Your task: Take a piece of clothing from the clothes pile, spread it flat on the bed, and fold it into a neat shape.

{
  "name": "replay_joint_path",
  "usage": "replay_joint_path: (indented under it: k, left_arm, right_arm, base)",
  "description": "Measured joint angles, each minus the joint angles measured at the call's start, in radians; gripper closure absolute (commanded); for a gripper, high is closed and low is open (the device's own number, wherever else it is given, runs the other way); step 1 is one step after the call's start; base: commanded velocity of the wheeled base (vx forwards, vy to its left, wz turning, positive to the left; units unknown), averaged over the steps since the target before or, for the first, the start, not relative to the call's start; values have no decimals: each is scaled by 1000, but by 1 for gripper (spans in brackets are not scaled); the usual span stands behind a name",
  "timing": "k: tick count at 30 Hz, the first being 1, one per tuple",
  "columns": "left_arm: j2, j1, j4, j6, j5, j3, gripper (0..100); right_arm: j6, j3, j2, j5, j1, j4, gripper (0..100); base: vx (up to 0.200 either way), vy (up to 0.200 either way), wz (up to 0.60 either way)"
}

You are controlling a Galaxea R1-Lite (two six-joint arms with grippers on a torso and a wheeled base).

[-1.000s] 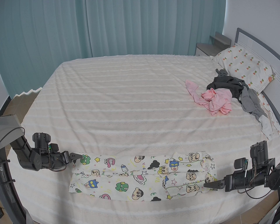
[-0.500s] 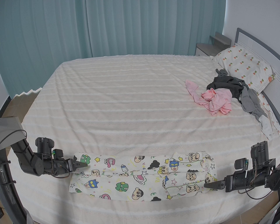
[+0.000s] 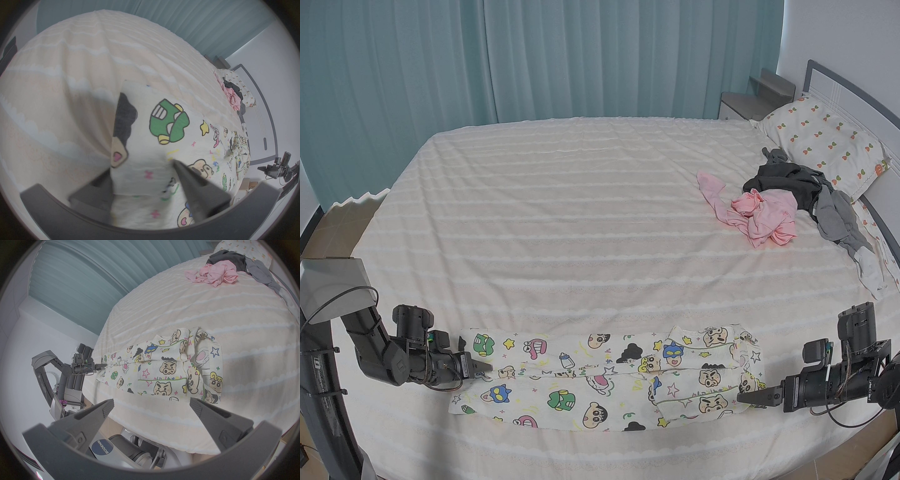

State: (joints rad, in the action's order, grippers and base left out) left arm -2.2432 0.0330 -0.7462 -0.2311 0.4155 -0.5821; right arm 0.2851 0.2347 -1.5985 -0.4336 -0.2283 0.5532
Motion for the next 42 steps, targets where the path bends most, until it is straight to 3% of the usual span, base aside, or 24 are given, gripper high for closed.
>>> replay_joint_path:
  k: [12, 19, 33, 42]
  left_arm:
    - [37, 7, 9, -3, 5, 54, 100]
    - [109, 58, 41, -1, 8, 74, 100]
    - [225, 251, 108, 28, 54, 64, 100]
    - [272, 432, 323, 80, 133, -54, 100]
  right_arm:
    - [0, -1, 4, 0, 0, 6, 0]
    - [8, -18, 11, 3, 0, 72, 0]
    - [13, -23, 12, 4, 1, 79, 0]
    - [11, -25, 13, 4, 2, 80, 0]
  base:
    - [0, 0, 0]
    - [0, 0, 0]
    - [0, 0, 0]
    - [0, 0, 0]
